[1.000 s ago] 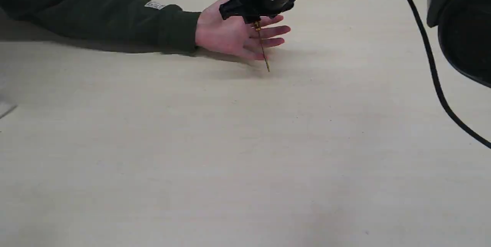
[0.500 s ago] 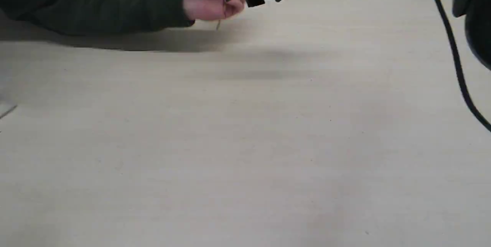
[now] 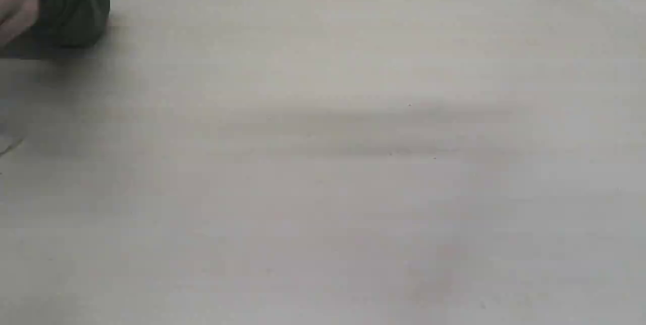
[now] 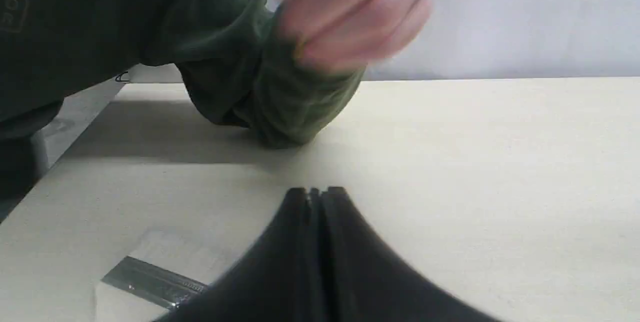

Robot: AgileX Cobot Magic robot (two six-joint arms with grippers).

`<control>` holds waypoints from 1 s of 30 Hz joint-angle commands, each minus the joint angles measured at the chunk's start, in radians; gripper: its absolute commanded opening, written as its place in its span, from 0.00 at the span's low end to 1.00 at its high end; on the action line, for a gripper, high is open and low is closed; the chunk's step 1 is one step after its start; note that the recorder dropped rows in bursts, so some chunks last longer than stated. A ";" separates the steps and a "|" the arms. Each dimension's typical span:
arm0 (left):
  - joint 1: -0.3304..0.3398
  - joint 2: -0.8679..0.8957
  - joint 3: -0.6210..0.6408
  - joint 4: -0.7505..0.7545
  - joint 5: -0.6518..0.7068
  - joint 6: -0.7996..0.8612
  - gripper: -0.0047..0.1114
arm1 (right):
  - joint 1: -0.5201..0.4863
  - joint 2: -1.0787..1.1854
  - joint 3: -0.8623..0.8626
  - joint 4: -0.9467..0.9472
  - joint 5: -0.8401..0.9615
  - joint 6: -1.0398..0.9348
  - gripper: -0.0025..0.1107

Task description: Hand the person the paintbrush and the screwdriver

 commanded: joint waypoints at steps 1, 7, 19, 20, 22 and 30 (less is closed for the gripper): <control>-0.008 -0.002 0.002 -0.004 -0.010 -0.002 0.04 | 0.015 -0.148 0.159 0.057 -0.106 0.003 0.06; -0.008 -0.002 0.002 -0.004 -0.010 -0.002 0.04 | 0.071 -0.415 0.414 0.054 -0.198 0.003 0.06; -0.008 -0.002 0.002 -0.004 -0.010 -0.002 0.04 | 0.169 -0.907 0.799 0.104 -0.311 0.008 0.06; -0.008 -0.002 0.002 -0.002 -0.012 -0.002 0.04 | 0.169 -0.936 0.833 0.127 -0.343 0.008 0.06; -0.008 -0.002 0.002 -0.002 -0.012 -0.002 0.04 | 0.169 -0.996 0.906 0.153 -0.408 0.008 0.06; -0.008 -0.002 0.002 -0.002 -0.012 -0.002 0.04 | 0.169 -1.205 1.149 0.164 -0.640 0.008 0.06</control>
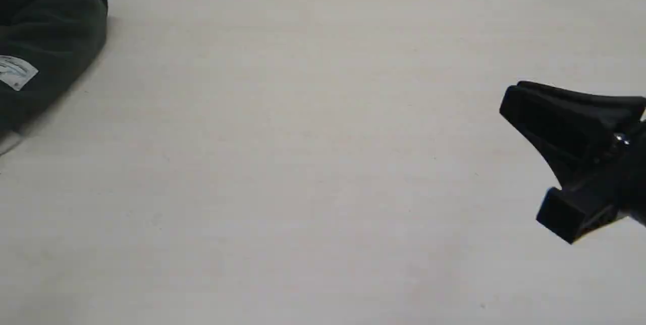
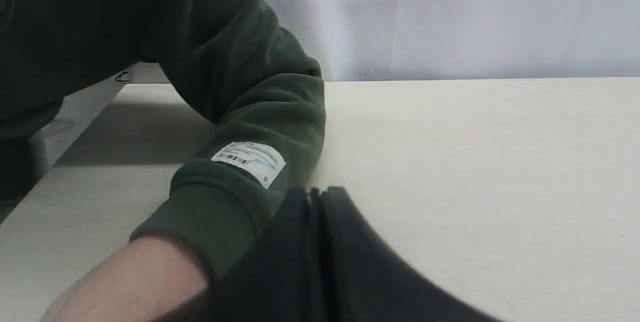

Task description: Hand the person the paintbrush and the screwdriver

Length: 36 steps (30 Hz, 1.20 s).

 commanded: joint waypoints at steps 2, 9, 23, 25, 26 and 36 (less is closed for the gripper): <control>-0.008 -0.002 0.002 -0.002 -0.012 -0.002 0.04 | 0.003 -0.094 0.113 0.003 -0.161 0.001 0.06; -0.008 -0.002 0.002 -0.002 -0.012 -0.002 0.04 | 0.003 -0.243 0.219 -0.014 -0.268 0.001 0.06; -0.008 -0.002 0.002 -0.004 -0.010 -0.002 0.04 | 0.003 -0.436 0.268 -0.016 -0.270 -0.142 0.06; -0.008 -0.002 0.002 -0.004 -0.010 -0.002 0.04 | 0.003 -0.461 0.268 -0.016 -0.255 -0.164 0.06; -0.008 -0.002 0.002 -0.004 -0.010 -0.002 0.04 | 0.003 -0.471 0.268 -0.016 -0.250 -0.171 0.06; -0.008 -0.002 0.002 -0.004 -0.010 -0.002 0.04 | 0.003 -0.562 0.268 -0.016 -0.162 -0.285 0.06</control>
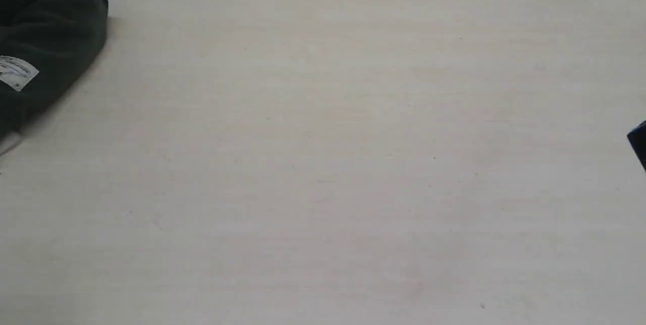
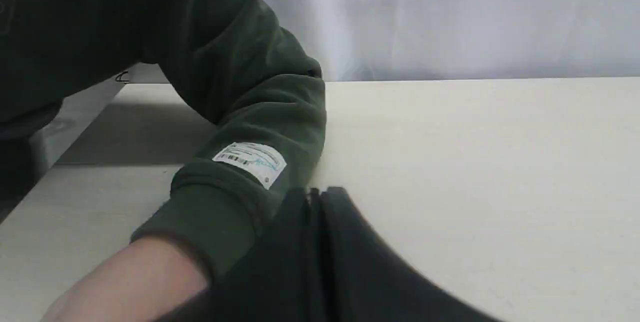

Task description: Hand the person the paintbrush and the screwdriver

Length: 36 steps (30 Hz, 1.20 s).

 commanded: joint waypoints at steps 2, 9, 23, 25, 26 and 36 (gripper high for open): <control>-0.008 -0.002 0.002 -0.004 -0.010 -0.002 0.04 | 0.003 -0.050 0.004 -0.011 0.067 -0.047 0.06; -0.008 -0.002 0.002 -0.004 -0.010 -0.002 0.04 | 0.001 -0.078 0.004 -0.011 0.152 -0.063 0.06; -0.008 -0.002 0.002 -0.002 -0.011 -0.002 0.04 | 0.001 -0.078 0.004 0.005 0.321 0.019 0.06; -0.008 -0.002 0.002 -0.002 -0.011 -0.002 0.04 | 0.001 -0.078 0.004 0.005 0.321 0.029 0.06; -0.008 -0.002 0.002 -0.002 -0.011 -0.002 0.04 | 0.001 -0.078 0.004 0.005 0.323 0.032 0.06; -0.008 -0.002 0.002 -0.002 -0.011 -0.002 0.04 | 0.001 -0.078 0.004 0.043 0.323 0.168 0.06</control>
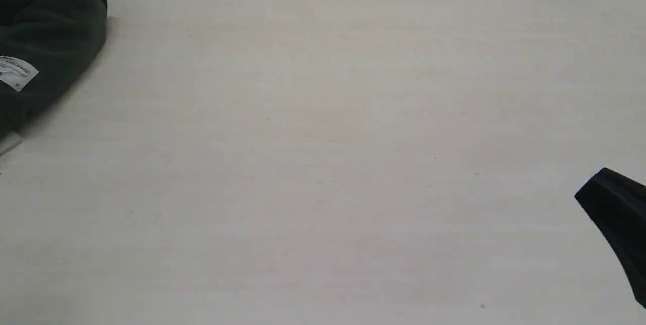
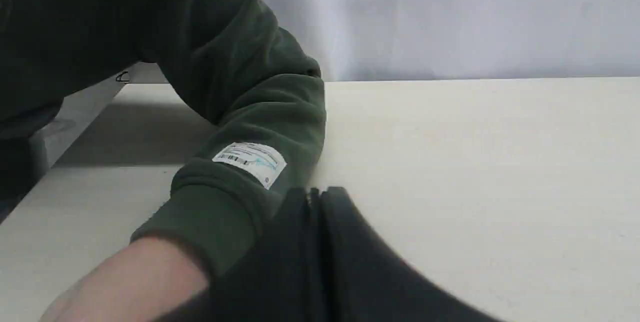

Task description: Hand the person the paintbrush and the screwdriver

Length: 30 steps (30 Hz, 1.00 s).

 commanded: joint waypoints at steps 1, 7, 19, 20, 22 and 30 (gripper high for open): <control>-0.008 -0.002 0.002 -0.002 -0.011 -0.002 0.04 | 0.001 -0.005 0.003 0.048 0.006 0.019 0.06; -0.008 -0.002 0.002 -0.004 -0.008 -0.002 0.04 | 0.001 -0.005 0.003 0.060 0.006 0.017 0.06; -0.008 -0.002 0.002 -0.004 -0.011 -0.002 0.04 | 0.001 -0.005 0.003 0.060 0.006 0.017 0.06; -0.008 -0.002 0.002 -0.004 -0.011 -0.002 0.04 | 0.001 -0.005 0.003 0.060 0.006 0.017 0.06; -0.008 -0.002 0.002 -0.004 -0.011 -0.002 0.04 | 0.001 -0.005 0.003 0.060 0.006 0.017 0.06; -0.008 -0.002 0.002 -0.004 -0.011 -0.002 0.04 | -0.010 -0.005 0.003 0.058 0.020 -0.105 0.06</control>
